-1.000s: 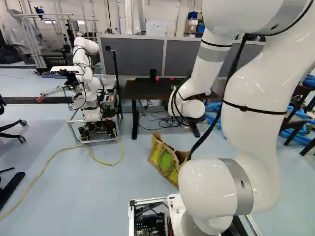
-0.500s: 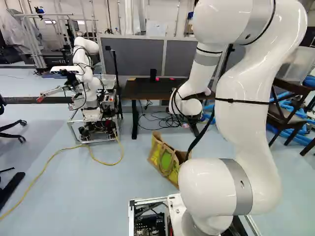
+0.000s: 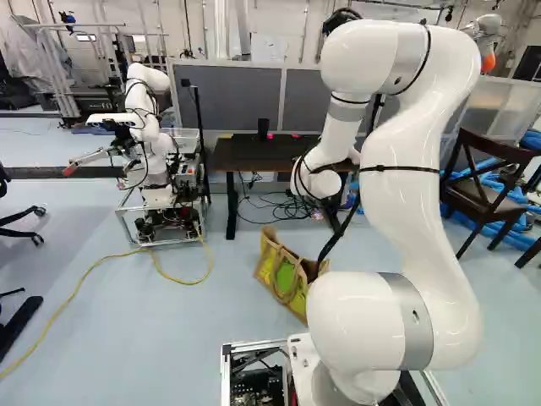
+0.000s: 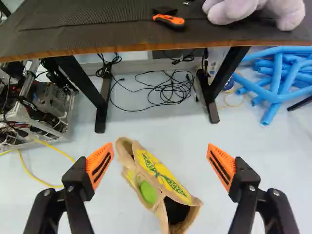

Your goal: Pick up the bag on the ground and place it on the table

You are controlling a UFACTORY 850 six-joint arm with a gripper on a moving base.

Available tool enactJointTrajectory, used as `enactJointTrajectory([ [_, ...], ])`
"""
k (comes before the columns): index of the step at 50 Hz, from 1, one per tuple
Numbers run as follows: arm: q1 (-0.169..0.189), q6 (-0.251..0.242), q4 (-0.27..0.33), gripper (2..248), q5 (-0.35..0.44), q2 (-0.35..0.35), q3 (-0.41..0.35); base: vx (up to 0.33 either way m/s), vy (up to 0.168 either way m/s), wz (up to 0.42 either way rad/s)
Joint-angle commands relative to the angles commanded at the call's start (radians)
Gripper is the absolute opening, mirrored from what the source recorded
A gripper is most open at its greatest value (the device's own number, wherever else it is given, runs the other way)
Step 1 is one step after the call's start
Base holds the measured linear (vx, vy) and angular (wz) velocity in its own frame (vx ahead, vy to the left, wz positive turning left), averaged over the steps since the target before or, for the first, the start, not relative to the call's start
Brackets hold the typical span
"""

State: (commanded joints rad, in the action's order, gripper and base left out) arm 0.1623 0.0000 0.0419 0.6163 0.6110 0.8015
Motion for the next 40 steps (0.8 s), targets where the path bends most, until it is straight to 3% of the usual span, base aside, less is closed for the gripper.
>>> enactJointTrajectory([
  [40, -0.099, 0.000, 0.240, 247, -0.274, 0.217, 0.206, 0.000, 0.000, 0.000],
])
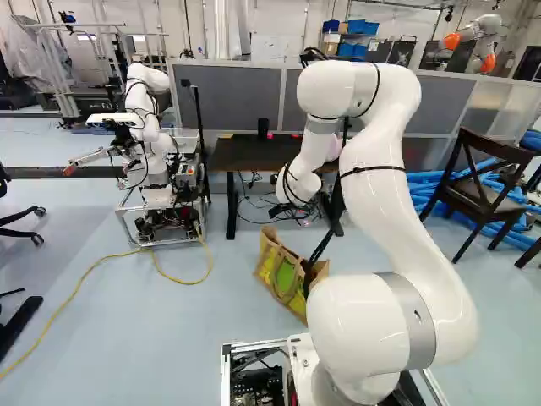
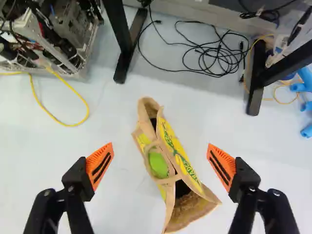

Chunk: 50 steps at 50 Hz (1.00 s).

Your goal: Pick up the bag on the ground and place it on the table

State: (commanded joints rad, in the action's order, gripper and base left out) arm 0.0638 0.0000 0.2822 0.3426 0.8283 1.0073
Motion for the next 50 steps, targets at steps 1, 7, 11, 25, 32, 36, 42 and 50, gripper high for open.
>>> enactJointTrajectory([
  [1, -0.002, 0.000, 0.006, 247, -0.007, 0.005, 0.006, 0.000, 0.000, 0.000],
  [7, -0.017, 0.000, 0.042, 247, -0.048, 0.038, 0.039, 0.000, 0.000, 0.000],
  [11, -0.027, 0.000, 0.067, 247, -0.076, 0.059, 0.062, 0.000, 0.000, 0.000],
  [25, -0.060, 0.000, 0.152, 247, -0.172, 0.134, 0.143, 0.000, 0.000, 0.000],
  [32, -0.068, 0.000, 0.180, 247, -0.204, 0.167, 0.176, 0.000, 0.000, 0.000],
  [36, -0.063, 0.000, 0.185, 247, -0.210, 0.182, 0.186, 0.000, 0.000, 0.000],
  [42, -0.050, 0.000, 0.187, 247, -0.212, 0.202, 0.199, 0.000, 0.000, 0.000],
  [50, -0.030, 0.000, 0.187, 247, -0.213, 0.229, 0.215, 0.000, 0.000, 0.000],
])
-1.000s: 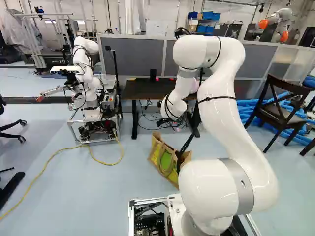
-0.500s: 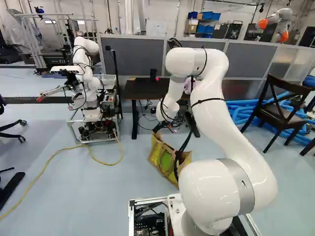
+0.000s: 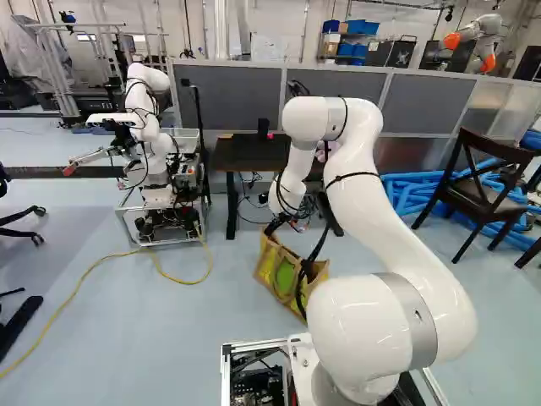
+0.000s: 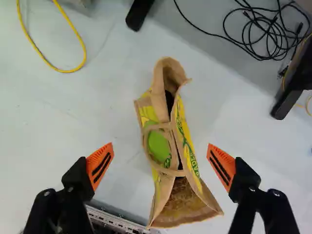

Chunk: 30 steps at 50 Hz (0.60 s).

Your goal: Pick up the bag on the ground and place it on the table

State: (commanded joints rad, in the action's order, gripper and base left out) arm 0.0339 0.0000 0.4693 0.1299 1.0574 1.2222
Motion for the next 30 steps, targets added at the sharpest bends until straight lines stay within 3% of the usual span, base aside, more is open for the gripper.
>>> enactJointTrajectory([
  [30, 0.010, 0.000, 0.013, 247, -0.043, 0.108, 0.079, 0.000, 0.000, 0.000],
])
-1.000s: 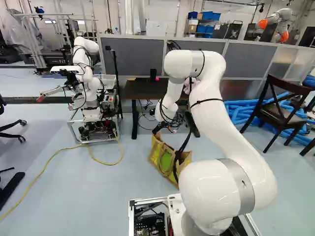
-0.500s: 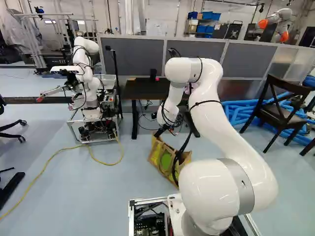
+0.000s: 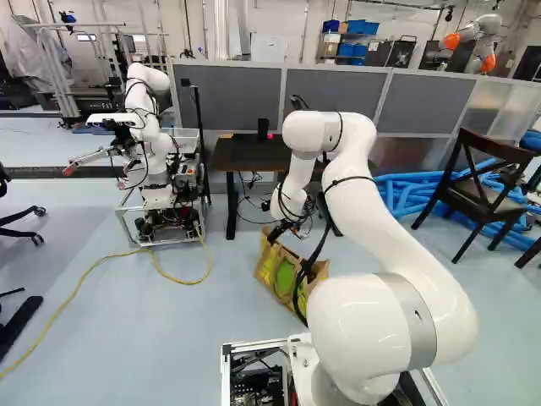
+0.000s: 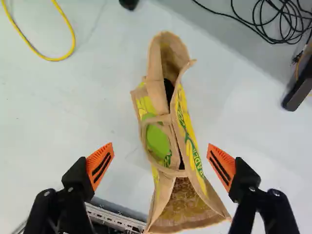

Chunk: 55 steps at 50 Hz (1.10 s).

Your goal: Pick up the bag on the ground and place it on the table

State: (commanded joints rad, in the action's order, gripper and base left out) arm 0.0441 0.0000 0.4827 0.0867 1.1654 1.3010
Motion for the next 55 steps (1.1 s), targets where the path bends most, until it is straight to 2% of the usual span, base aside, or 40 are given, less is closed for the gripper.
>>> enactJointTrajectory([
  [55, 0.000, 0.000, 0.061, 247, -0.143, 0.204, 0.168, 0.000, 0.000, 0.000],
])
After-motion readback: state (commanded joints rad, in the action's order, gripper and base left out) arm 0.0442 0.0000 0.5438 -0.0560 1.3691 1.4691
